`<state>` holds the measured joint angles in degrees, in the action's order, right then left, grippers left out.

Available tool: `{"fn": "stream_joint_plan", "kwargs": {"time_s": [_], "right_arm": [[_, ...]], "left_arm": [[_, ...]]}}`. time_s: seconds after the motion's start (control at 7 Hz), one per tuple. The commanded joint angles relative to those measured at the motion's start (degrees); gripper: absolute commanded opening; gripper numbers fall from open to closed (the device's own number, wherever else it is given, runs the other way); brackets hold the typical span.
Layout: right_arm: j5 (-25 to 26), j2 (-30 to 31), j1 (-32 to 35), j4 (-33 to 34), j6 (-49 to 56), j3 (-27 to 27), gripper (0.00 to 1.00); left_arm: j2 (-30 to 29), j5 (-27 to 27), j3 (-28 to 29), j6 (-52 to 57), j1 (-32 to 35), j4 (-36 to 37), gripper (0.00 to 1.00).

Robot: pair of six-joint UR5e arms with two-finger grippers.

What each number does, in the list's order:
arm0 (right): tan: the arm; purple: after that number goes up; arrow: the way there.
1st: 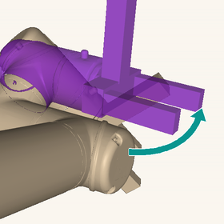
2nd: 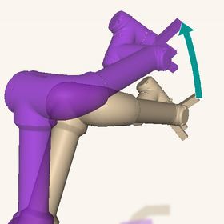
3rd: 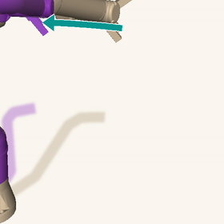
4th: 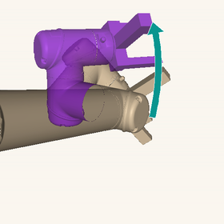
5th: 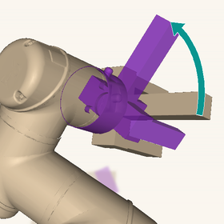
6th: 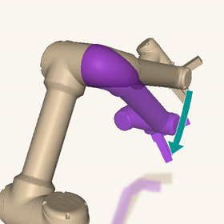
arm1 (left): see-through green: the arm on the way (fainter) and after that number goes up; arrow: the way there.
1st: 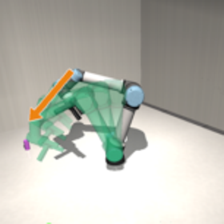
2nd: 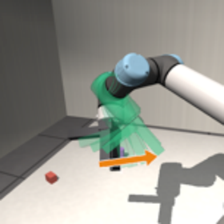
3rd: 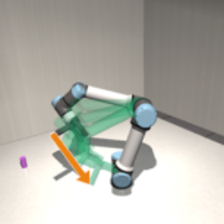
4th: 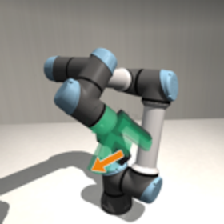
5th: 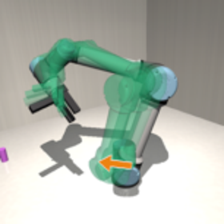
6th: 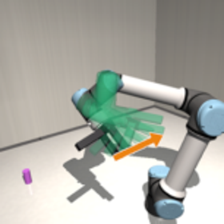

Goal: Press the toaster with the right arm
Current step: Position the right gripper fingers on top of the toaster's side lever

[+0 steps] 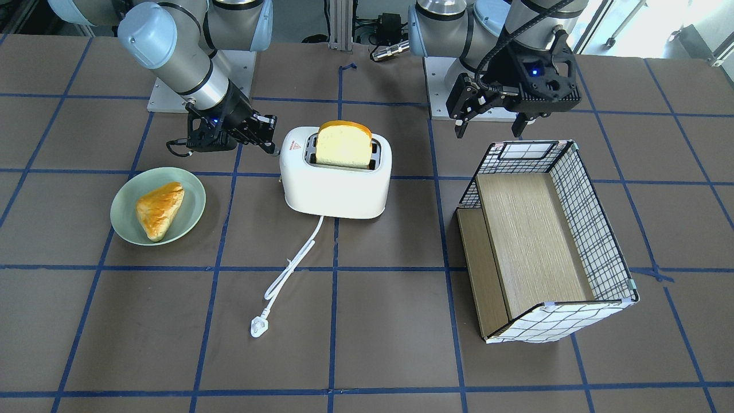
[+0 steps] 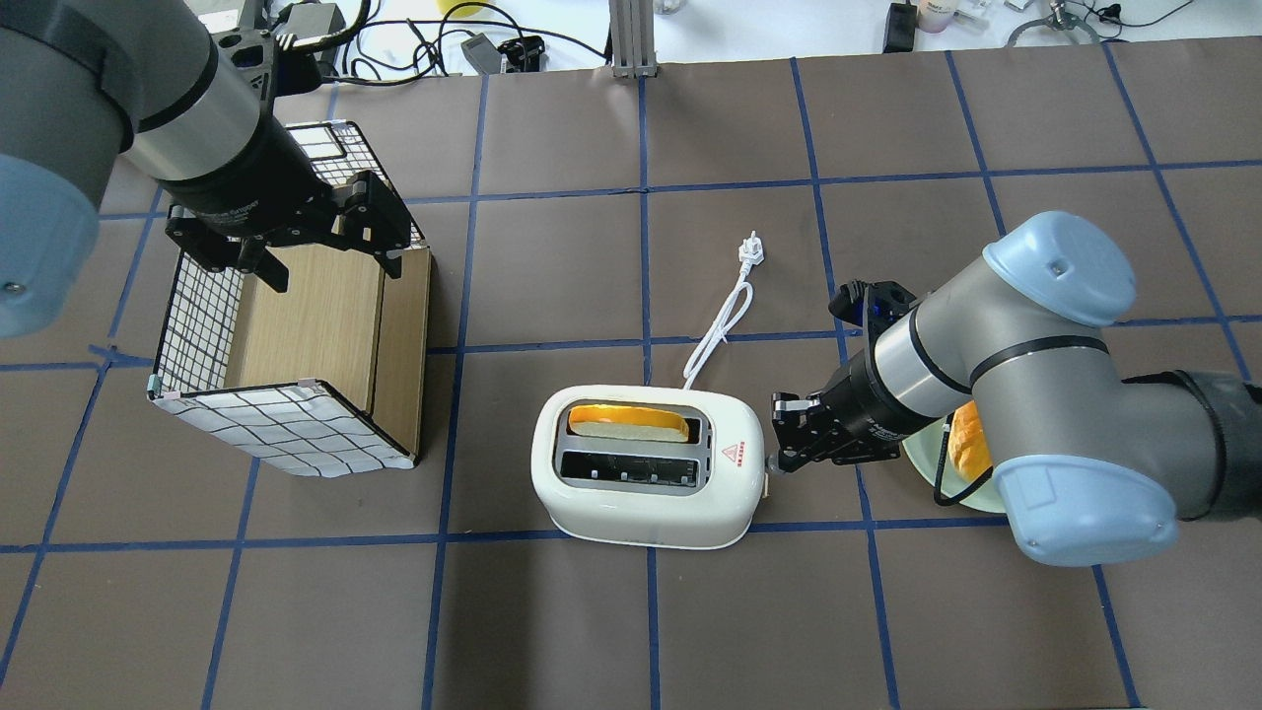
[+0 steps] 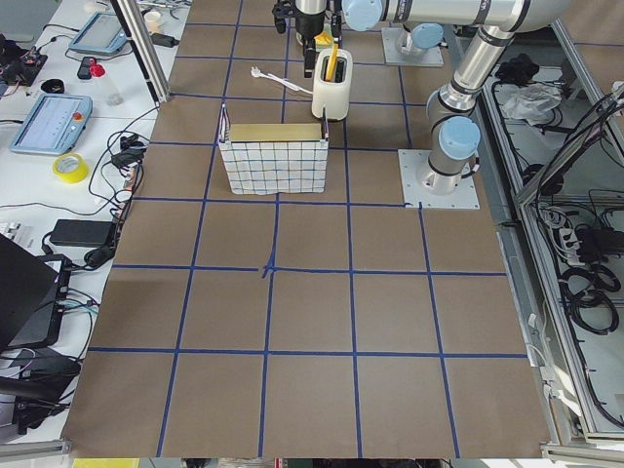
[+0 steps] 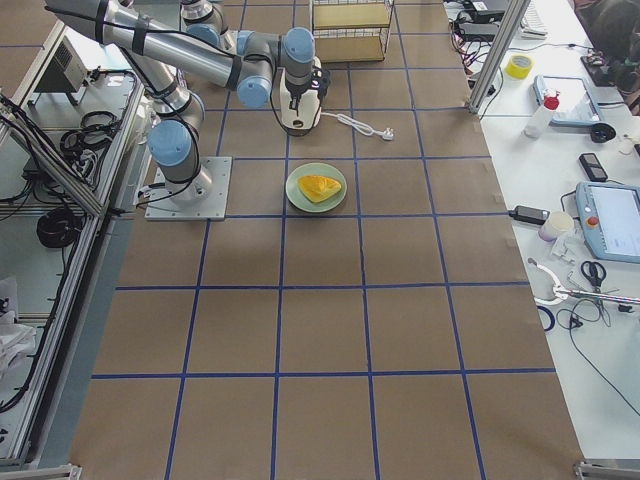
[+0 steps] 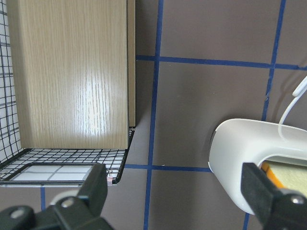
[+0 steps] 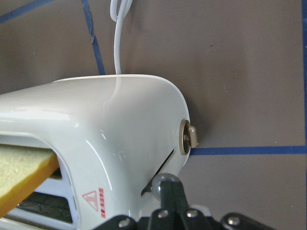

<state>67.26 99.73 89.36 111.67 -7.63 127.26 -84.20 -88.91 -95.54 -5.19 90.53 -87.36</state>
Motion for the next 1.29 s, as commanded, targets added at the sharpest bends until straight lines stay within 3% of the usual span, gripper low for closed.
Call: {"fn": "stream_joint_plan", "kwargs": {"time_s": [0.0,1.14], "right_arm": [[0.33,-2.07,0.03,0.48,-0.1,0.0,0.0],[1.38,-7.44,0.03,0.66,-0.9,0.0,0.0]], "left_arm": [[0.0,-0.04,0.0,0.09,0.0,0.0,1.0],[0.0,-0.04,0.0,0.09,0.0,0.0,1.0]]}}
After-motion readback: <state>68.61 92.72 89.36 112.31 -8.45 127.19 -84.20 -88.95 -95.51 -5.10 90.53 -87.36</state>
